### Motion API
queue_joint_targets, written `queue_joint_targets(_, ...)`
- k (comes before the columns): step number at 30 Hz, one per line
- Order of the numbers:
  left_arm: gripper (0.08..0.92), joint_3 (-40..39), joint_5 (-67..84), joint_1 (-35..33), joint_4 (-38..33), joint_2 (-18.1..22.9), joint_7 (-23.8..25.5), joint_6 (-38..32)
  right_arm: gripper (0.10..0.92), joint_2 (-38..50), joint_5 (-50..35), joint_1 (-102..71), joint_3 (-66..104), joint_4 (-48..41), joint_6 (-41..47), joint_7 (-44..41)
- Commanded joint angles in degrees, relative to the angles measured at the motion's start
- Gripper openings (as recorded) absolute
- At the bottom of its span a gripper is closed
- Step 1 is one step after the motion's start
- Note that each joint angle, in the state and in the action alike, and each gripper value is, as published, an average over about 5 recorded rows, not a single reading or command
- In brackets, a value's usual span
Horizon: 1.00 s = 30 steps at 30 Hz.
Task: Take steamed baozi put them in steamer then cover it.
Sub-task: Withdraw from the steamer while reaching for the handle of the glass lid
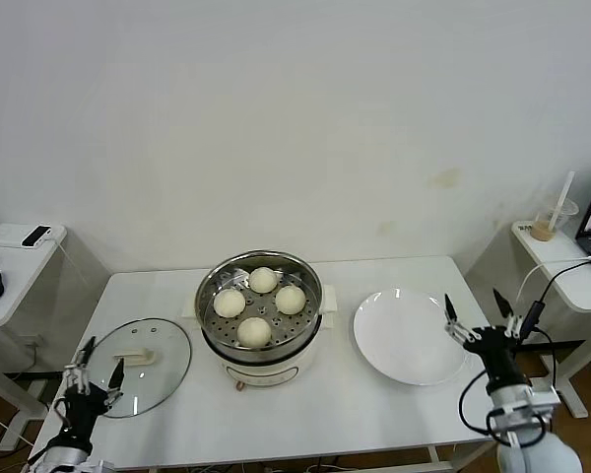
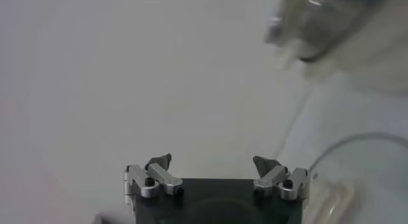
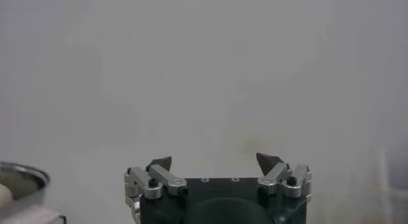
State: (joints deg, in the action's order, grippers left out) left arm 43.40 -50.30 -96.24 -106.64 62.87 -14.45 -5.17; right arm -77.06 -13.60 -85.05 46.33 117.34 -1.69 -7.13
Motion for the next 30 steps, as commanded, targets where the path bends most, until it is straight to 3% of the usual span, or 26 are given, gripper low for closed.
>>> queue_joint_targets(1, 0.823, -3.6, -19.0, 6.0, 10.6, -4.2, 1.9, -2.7, 0.823, -4.4, -2.0, -7.4, 4.4, 4.4, 1.9, 1.4)
queue_joint_targets(30, 0.823, -8.7, -19.8, 19.4, 24.0, -8.3, 4.2, -2.9, 0.823, -10.2, 2.4, -11.8, 1.9, 8.5, 1.0, 1.0)
